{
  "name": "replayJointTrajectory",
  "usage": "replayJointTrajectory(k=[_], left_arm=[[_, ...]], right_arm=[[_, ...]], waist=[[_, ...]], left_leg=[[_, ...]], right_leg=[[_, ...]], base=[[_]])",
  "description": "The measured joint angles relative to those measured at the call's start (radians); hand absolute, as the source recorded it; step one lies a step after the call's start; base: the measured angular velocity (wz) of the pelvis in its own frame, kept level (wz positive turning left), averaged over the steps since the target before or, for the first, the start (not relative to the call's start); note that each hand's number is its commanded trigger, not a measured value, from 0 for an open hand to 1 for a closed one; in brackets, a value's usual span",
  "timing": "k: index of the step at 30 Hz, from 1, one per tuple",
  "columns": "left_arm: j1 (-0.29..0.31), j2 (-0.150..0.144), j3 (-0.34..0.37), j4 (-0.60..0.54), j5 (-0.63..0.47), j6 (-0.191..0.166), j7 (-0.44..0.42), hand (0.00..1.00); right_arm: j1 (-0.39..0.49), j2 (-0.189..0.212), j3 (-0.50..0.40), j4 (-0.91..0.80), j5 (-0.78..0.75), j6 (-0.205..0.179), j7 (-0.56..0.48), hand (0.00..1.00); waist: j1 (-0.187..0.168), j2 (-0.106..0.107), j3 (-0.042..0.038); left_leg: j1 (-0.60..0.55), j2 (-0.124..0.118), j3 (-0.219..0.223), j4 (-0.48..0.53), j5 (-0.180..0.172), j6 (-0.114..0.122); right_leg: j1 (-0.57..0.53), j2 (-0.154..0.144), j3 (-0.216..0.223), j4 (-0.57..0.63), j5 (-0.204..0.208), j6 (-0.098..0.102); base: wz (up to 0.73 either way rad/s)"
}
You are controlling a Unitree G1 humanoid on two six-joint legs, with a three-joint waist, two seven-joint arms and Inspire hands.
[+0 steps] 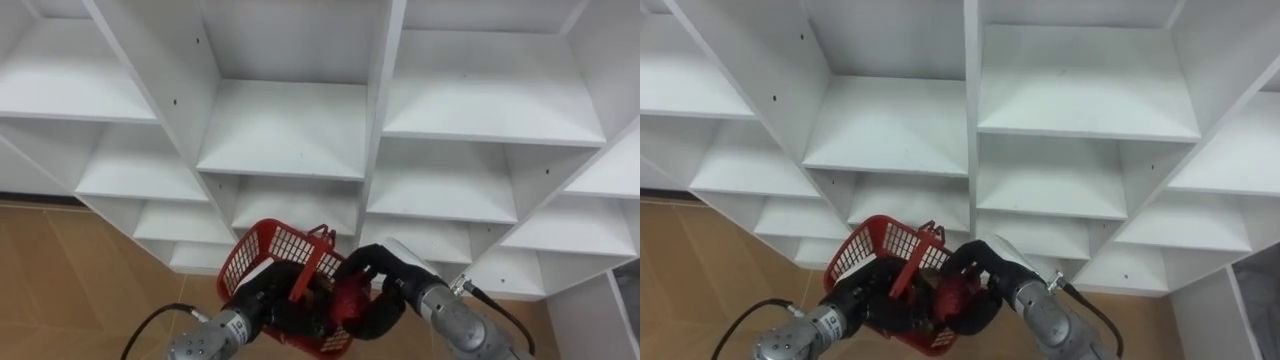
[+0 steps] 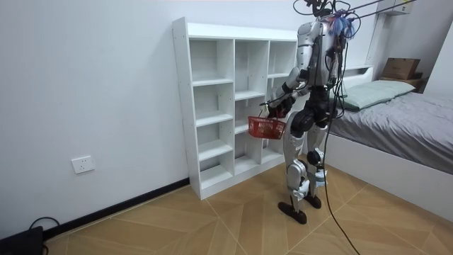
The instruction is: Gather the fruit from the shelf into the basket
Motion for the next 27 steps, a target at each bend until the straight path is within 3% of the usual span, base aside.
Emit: replayJointTrajectory(k=[4, 5, 6, 7, 12, 16, 19, 27], left_arm=[[0.000, -0.002, 0.000, 0.000, 0.009, 0.000, 0.000, 1.00], [0.000, -0.002, 0.000, 0.000, 0.010, 0.000, 0.000, 1.00], [0.000, -0.002, 0.000, 0.000, 0.010, 0.000, 0.000, 1.00], [0.000, -0.004, 0.000, 0.000, 0.011, 0.000, 0.000, 1.00], [-0.002, -0.008, 0.000, -0.001, 0.013, 0.000, 0.002, 1.00], [-0.011, -0.042, -0.006, -0.001, 0.012, 0.000, 0.002, 1.00], [-0.020, -0.045, -0.031, -0.001, 0.009, 0.002, 0.000, 1.00], [-0.035, -0.048, -0.031, 0.000, -0.003, 0.004, -0.008, 1.00]], right_arm=[[-0.006, 0.000, 0.000, 0.008, 0.000, 0.000, 0.001, 1.00], [-0.008, 0.001, 0.000, 0.009, 0.000, 0.000, 0.003, 0.61], [-0.009, 0.001, 0.000, 0.009, 0.000, 0.000, 0.004, 0.47], [-0.013, 0.001, 0.000, 0.012, 0.000, 0.000, 0.010, 0.00], [-0.035, 0.011, 0.000, 0.034, 0.000, 0.000, 0.012, 0.00], [-0.041, 0.030, 0.003, 0.036, 0.003, -0.001, 0.012, 0.00], [-0.045, 0.048, 0.017, 0.031, 0.003, -0.006, 0.006, 0.00], [-0.045, 0.046, 0.032, 0.033, 0.004, -0.016, -0.033, 0.00]], waist=[[0.000, 0.003, 0.0012], [0.000, 0.004, 0.0017], [0.000, 0.004, 0.0022], [-0.001, 0.006, 0.0033], [-0.002, 0.013, 0.0045], [-0.003, 0.015, 0.0056], [-0.003, 0.015, 0.0055], [-0.005, 0.014, 0.0052]], left_leg=[[-0.003, 0.000, 0.000, 0.001, 0.000, 0.000], [-0.003, 0.000, 0.000, 0.001, 0.000, 0.000], [-0.003, 0.000, 0.000, 0.001, 0.000, 0.000], [-0.005, 0.000, -0.001, 0.001, 0.000, 0.000], [-0.012, 0.000, -0.002, 0.003, 0.000, 0.000], [-0.014, -0.002, -0.005, 0.003, 0.000, 0.000], [-0.013, -0.002, -0.004, 0.003, 0.000, 0.000], [-0.013, -0.002, -0.004, 0.003, 0.000, 0.000]], right_leg=[[-0.003, 0.000, 0.000, 0.001, 0.000, 0.000], [-0.003, 0.000, 0.000, 0.001, 0.000, 0.000], [-0.003, 0.000, 0.000, 0.001, 0.000, 0.000], [-0.004, -0.001, 0.000, 0.002, 0.000, 0.000], [-0.011, -0.001, -0.001, 0.003, 0.000, 0.000], [-0.012, -0.002, -0.003, 0.002, 0.000, 0.000], [-0.012, -0.001, -0.001, 0.001, -0.001, 0.001], [-0.011, -0.002, 0.000, 0.001, -0.001, 0.001]], base=[[0.00], [0.00], [0.00], [0.00], [0.00], [0.01], [0.00], [0.00]])
